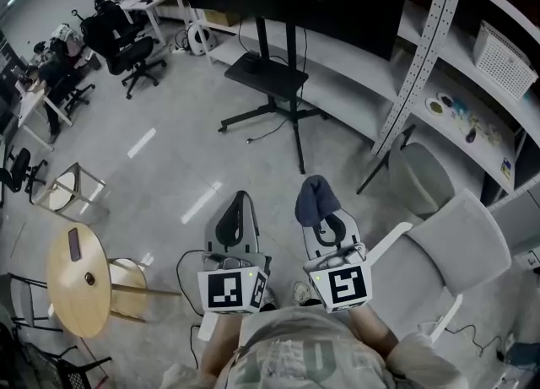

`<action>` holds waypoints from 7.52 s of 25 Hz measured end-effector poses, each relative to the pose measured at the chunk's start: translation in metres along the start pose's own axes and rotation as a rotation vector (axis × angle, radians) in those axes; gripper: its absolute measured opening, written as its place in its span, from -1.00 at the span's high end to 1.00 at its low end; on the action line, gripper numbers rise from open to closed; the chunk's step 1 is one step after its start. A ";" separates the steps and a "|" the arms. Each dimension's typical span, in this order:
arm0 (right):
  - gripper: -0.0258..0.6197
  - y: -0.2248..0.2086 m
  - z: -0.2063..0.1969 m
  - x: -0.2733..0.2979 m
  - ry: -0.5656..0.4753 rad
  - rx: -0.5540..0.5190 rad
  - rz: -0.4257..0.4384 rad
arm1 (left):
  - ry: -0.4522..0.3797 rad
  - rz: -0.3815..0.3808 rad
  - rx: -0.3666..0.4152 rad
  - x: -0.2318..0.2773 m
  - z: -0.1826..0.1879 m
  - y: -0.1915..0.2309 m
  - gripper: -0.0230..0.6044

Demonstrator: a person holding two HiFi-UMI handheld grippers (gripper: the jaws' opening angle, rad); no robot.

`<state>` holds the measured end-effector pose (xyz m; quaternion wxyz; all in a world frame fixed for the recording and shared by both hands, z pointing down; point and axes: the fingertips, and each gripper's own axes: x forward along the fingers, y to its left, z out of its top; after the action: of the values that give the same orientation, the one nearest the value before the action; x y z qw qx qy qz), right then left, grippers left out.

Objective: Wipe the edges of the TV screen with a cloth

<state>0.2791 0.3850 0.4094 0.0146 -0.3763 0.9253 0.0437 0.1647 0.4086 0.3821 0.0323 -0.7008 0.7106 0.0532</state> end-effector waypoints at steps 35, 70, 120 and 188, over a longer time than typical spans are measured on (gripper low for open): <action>0.72 -0.098 -0.046 0.296 -0.002 -0.079 0.068 | -0.061 0.122 0.054 0.249 -0.020 0.181 0.88; 0.72 -0.202 -0.004 0.538 -0.051 -0.120 0.080 | -0.036 -0.040 -0.042 0.526 -0.026 0.214 0.88; 0.72 -0.548 -0.171 0.262 0.653 -0.648 -0.681 | 0.159 -0.893 -0.151 0.591 -0.119 -0.202 0.88; 0.72 -0.578 0.321 0.276 0.120 -1.082 -0.982 | -0.333 -1.013 -0.262 0.632 0.239 -0.262 0.88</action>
<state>0.4824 -0.1894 0.0328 -0.2062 -0.7039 0.4982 0.4625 0.4095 -0.1929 0.0613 0.0782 -0.9356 0.2571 0.2292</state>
